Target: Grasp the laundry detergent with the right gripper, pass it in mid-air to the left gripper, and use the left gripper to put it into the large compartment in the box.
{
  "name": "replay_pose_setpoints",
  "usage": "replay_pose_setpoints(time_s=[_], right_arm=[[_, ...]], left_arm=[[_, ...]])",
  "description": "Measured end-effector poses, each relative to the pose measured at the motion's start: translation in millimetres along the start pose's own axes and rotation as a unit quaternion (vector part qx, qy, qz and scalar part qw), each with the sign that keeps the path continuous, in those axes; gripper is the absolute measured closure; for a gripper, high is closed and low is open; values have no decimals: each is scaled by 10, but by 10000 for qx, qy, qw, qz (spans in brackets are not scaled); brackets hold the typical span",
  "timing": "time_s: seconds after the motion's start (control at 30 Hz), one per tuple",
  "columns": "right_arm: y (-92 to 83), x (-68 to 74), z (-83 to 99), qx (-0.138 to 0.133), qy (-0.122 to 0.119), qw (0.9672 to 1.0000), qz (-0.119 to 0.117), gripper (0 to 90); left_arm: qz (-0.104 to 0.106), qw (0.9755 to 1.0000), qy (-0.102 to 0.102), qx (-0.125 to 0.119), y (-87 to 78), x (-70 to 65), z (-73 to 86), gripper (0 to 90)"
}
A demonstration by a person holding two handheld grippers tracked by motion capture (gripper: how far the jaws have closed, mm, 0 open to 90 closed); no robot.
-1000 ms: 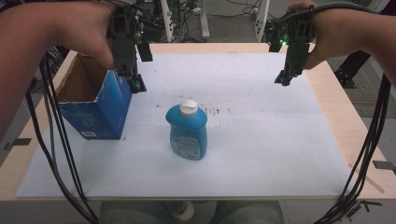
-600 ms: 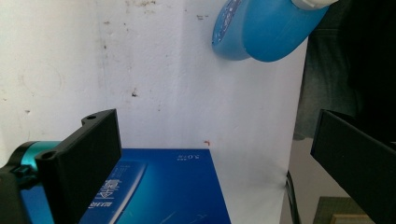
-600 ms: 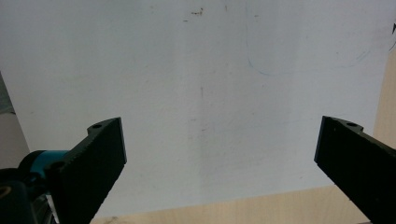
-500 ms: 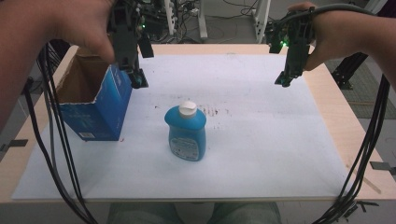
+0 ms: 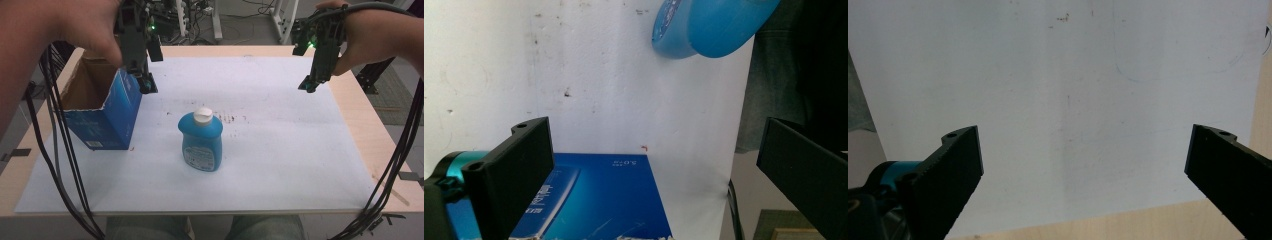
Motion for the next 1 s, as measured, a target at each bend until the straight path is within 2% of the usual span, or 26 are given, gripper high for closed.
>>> replay_pose_setpoints(time_s=[0.1, 0.23, 0.3, 0.33, 0.47, 0.5, 0.53, 0.57, 0.6, 0.73, 0.77, 0.8, 0.9, 0.93, 0.97, 1.0], right_arm=[[-6, 59, 24, -164, 82, 9998, -19, 11], [-2, 210, 54, -522, 211, 9982, -195, 11], [1, 241, 57, -581, 227, 9978, -227, 11], [29, 360, 56, -824, 243, 9957, -357, 11], [93, 513, 21, -1143, 280, 9921, -445, 11], [93, 513, 21, -1143, 280, 9921, -445, 11], [145, 580, -3, -1320, 318, 9898, -427, 11], [145, 580, -3, -1320, 318, 9898, -427, 11], [209, 657, -22, -1465, 409, 9874, -444, 11], [348, 784, -70, -1781, 530, 9809, -575, 11], [348, 784, -70, -1781, 530, 9809, -575, 11], [408, 841, -98, -1929, 588, 9775, -616, 11], [483, 914, -137, -2168, 652, 9719, -643, 11], [483, 914, -137, -2168, 652, 9719, -643, 11], [506, 939, -150, -2242, 704, 9697, -659, 11], [566, 973, -176, -2391, 780, 9661, -585, 11]], left_arm=[[-20, 10000, 10, -9, 7, -18, 13, 18], [-19, 10000, 33, 53, 17, -46, 15, 17], [-38, 10000, 39, 42, 22, -55, 16, 17], [-62, 10000, 45, 55, 19, -69, 18, 17], [-92, 9999, 84, 64, 3, -86, 23, 18], [-98, 9999, 85, 46, 3, -93, 25, 18], [-95, 9999, 85, 35, 5, -104, 28, 18], [-95, 9999, 80, 35, 9, -111, 31, 18], [-80, 9999, 112, 43, 25, -119, 36, 17], [-60, 9998, 143, 94, 49, -127, 39, 18], [-60, 9998, 143, 94, 49, -127, 39, 18], [-78, 9998, 150, 71, 43, -135, 42, 18], [-99, 9998, 171, 48, 31, -141, 59, 17], [-99, 9998, 171, 48, 31, -141, 59, 17], [-106, 9998, 164, 35, 31, -146, 66, 17], [-124, 9998, 173, 29, 28, -148, 80, 17]])
Point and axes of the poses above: each handheld gripper's, and its own axes: y roughly forward along the jaws, z roughly out of its underside, x roughly to its left, the point moved 2 cm from there along y, roughly forward along the jaws, and after that the axes turned 4 degrees about x, right-handed, at the moved point
